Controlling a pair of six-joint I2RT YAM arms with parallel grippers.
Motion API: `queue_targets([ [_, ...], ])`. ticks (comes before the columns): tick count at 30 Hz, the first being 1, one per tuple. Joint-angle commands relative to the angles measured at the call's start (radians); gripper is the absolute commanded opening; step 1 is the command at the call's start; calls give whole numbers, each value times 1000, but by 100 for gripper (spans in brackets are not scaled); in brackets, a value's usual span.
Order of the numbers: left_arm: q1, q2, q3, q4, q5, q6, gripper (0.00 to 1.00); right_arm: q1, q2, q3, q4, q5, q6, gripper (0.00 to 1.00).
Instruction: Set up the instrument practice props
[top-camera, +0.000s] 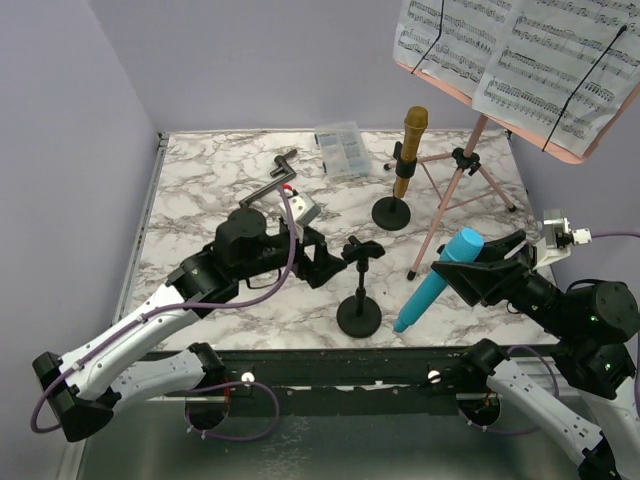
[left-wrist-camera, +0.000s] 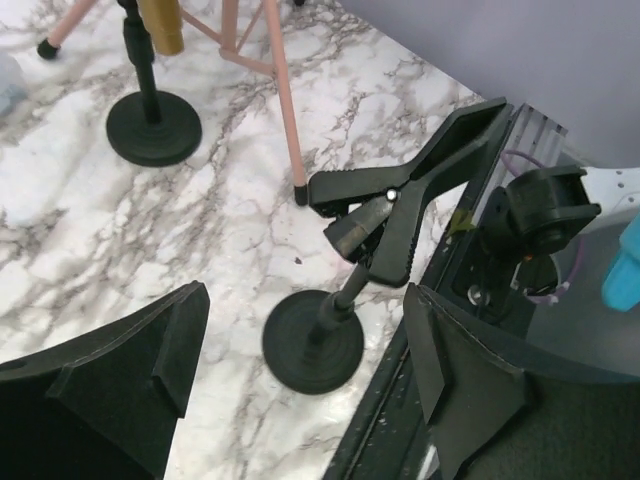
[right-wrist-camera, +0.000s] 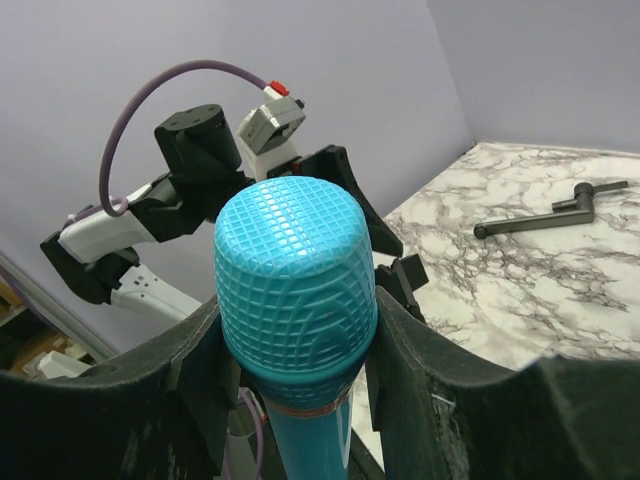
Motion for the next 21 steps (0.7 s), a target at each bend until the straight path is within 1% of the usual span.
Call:
queue_targets([
  [1,156,-62,-40,29,346,206,85,1,-2,9,34,-22,3,1],
  [3,185,-53,-52,87,410,260,85,1,-4,9,31,-22,1,1],
  [6,217,-13,-41,150,507,301,85,2,-2,10,28,-21,-2,1],
  [11,220,28,-16,151,742,338,84,2,2,18,26,-25,-3,1],
  [13,222,27,-20,153,812,371,84,1,3,21,22,-30,-6,1],
  [14,221,27,-20,154,822,384,85,2,3,21,24,-31,-7,1],
  [17,220,40,-14,157,797,420,85,1,2,14,33,-35,-5,1],
  [21,222,91,18,157,790,469,86,2,8,11,39,-40,-2,1],
])
